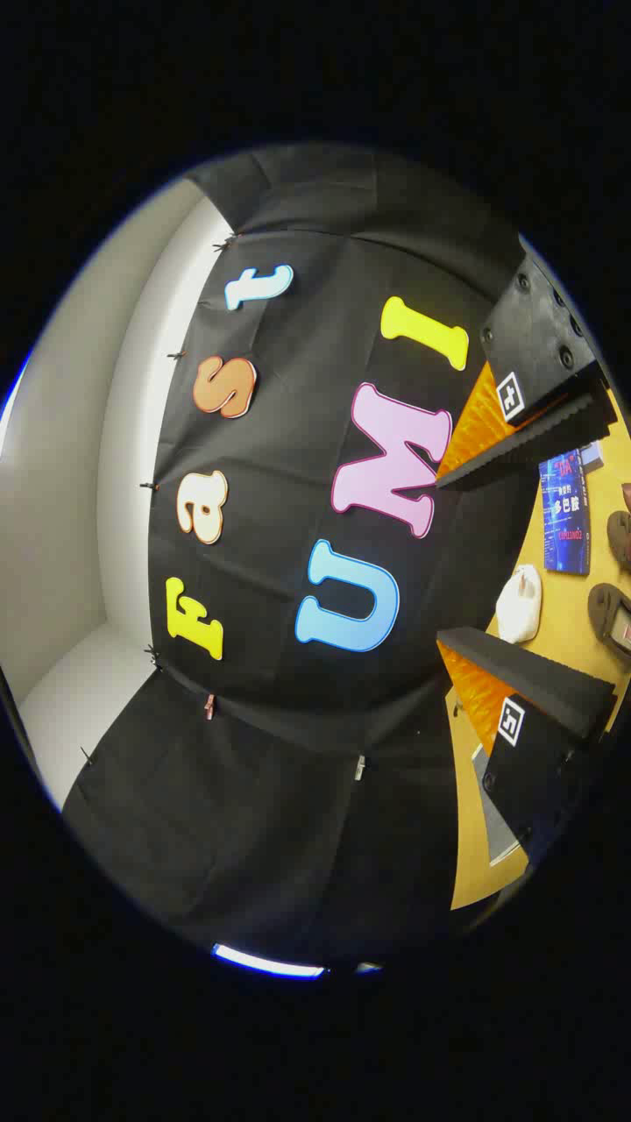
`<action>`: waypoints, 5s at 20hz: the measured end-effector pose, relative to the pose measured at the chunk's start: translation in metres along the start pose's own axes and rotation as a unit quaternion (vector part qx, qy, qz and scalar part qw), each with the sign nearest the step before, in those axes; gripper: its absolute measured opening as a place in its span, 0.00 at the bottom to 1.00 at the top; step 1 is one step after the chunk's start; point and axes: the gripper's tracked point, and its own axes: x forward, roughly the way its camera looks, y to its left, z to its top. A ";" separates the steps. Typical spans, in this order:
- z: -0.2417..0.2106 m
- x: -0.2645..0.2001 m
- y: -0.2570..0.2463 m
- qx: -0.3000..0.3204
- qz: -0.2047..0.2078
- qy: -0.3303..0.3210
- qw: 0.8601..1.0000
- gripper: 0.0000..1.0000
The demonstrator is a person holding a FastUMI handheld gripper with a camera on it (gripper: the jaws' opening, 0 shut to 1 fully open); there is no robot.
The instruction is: Open the storage box then place both shoes into the box .Put the left shoe in first, then the right shoe, with the right side of both shoes facing outward in a uniform manner.
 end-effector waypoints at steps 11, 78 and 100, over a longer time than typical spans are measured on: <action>-0.013 0.013 -0.003 0.000 0.018 0.004 1.000 0.98; -0.198 0.008 0.210 0.654 0.364 0.346 0.566 0.05; -0.063 0.086 0.408 0.575 0.416 0.351 0.611 0.08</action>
